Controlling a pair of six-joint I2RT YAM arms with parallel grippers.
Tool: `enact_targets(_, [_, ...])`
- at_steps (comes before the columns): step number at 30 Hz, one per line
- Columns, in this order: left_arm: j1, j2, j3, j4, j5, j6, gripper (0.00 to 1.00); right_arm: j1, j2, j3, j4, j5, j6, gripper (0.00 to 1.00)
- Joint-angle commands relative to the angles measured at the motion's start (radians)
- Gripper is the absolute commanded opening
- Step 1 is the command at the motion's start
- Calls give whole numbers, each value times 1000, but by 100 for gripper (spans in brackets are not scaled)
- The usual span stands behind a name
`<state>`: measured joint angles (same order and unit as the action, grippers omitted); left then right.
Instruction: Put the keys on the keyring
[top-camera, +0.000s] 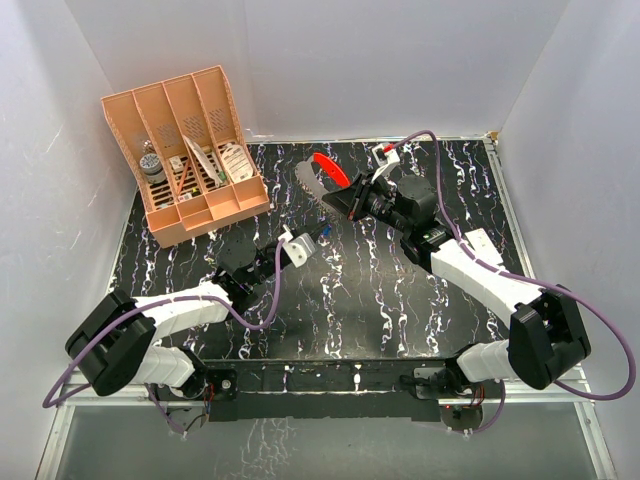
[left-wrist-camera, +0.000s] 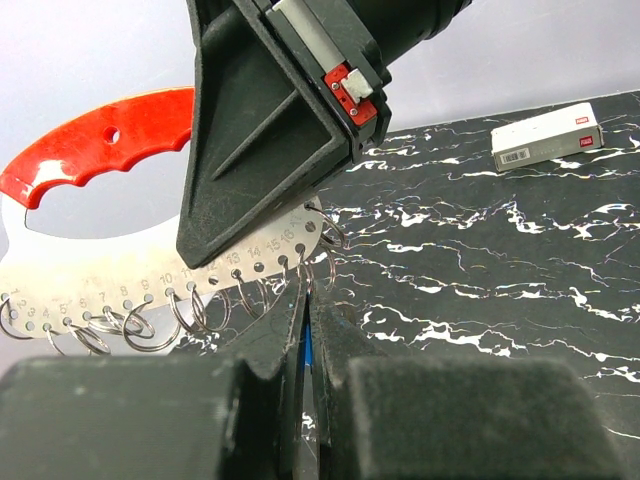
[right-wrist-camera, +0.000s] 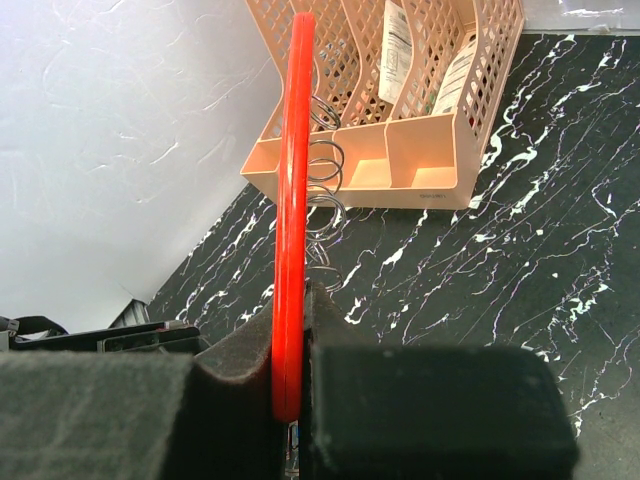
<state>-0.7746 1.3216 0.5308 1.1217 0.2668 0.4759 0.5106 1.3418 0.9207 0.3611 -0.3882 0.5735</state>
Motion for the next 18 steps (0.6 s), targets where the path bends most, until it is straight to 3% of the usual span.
enact_targets(1, [-5, -8, 34, 52, -6, 14, 0, 6, -23, 50, 48, -1, -18, 0])
enact_targets(18, [-4, -25, 31, 69, -19, 14, 0, 9, -21, 47, 46, -4, -20, 0])
